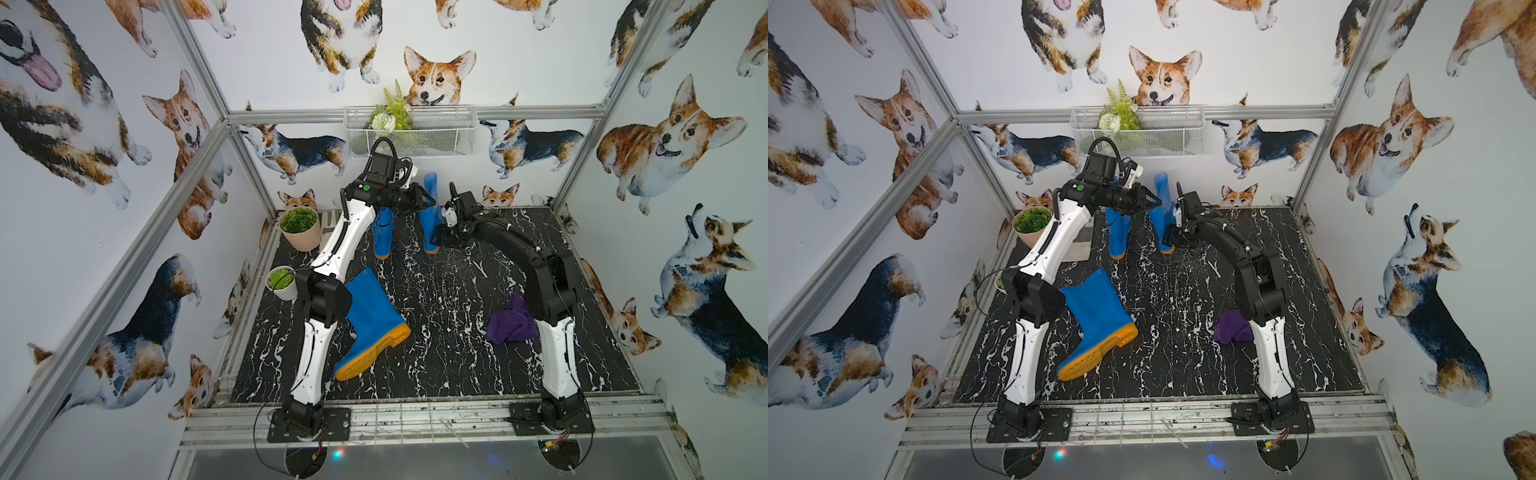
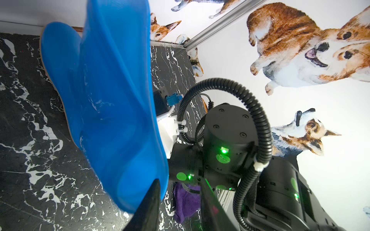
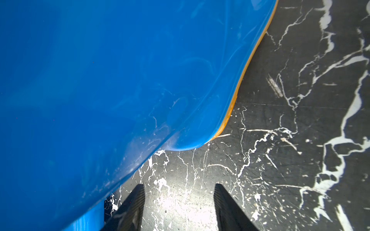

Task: Wipe the rubber boots with a cloth
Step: Place the rubber boot at the center of the board, then move the rubber boot to the center of the board.

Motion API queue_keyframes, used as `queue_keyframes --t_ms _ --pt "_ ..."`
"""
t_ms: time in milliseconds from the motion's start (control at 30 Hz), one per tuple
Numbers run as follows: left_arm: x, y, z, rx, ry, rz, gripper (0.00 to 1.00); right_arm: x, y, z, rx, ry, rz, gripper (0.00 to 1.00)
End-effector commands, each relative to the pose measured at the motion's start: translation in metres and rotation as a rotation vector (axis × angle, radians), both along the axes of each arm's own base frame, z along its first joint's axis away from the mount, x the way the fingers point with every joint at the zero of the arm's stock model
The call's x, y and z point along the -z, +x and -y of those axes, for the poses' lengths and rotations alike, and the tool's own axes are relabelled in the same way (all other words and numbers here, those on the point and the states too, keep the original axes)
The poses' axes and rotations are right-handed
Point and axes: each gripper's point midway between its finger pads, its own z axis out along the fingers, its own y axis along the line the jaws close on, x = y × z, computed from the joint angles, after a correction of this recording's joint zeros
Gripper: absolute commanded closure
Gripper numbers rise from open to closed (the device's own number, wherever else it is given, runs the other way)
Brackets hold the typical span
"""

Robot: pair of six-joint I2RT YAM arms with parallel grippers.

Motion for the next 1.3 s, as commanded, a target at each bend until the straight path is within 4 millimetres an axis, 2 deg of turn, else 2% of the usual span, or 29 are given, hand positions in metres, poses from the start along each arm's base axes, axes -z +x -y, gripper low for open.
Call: queue_keyframes --t_ms 0,200,333,467,567,633,733,833,900,1000,1067,1167,1267 --pt "-0.021 -0.008 -0.002 0.017 -0.022 0.039 0.64 -0.010 -0.002 0.005 -0.009 -0.017 0.010 0.41" --pt "-0.040 -0.026 -0.013 0.022 0.006 0.074 0.63 -0.017 -0.005 0.014 0.002 -0.044 0.019 0.41" --pt "-0.045 -0.041 -0.026 0.012 0.052 0.088 0.63 -0.021 -0.006 0.019 0.007 -0.065 0.025 0.41" --pt "-0.037 -0.059 -0.049 -0.019 0.104 0.078 0.63 -0.029 -0.011 0.024 0.017 -0.078 0.027 0.38" --pt "-0.023 -0.075 -0.076 -0.076 0.120 0.049 0.63 -0.036 -0.018 0.028 0.035 -0.071 0.023 0.33" --pt "-0.009 -0.087 -0.103 -0.145 0.133 0.012 0.63 -0.045 -0.025 0.030 0.045 -0.056 0.022 0.32" --pt "0.025 -0.110 -0.150 -0.275 0.190 -0.079 0.62 -0.052 -0.037 0.035 0.066 -0.055 0.013 0.31" --pt "0.073 -0.142 -0.194 -0.381 0.265 -0.198 0.61 -0.058 -0.055 0.038 0.071 -0.073 -0.007 0.30" --pt "0.107 -0.168 -0.214 -0.420 0.297 -0.286 0.61 -0.058 -0.072 0.038 0.065 -0.101 -0.019 0.29" --pt "0.145 -0.201 -0.229 -0.446 0.322 -0.382 0.60 -0.055 -0.100 0.034 0.051 -0.125 -0.024 0.29" --pt "0.162 -0.213 -0.234 -0.463 0.312 -0.413 0.58 -0.049 -0.119 0.030 0.039 -0.137 -0.026 0.29" --pt "0.189 -0.224 -0.238 -0.472 0.261 -0.470 0.57 -0.034 -0.149 0.019 0.020 -0.131 -0.045 0.29" --pt "0.207 -0.222 -0.240 -0.465 0.260 -0.503 0.57 -0.017 -0.173 0.008 -0.006 -0.143 -0.079 0.28"
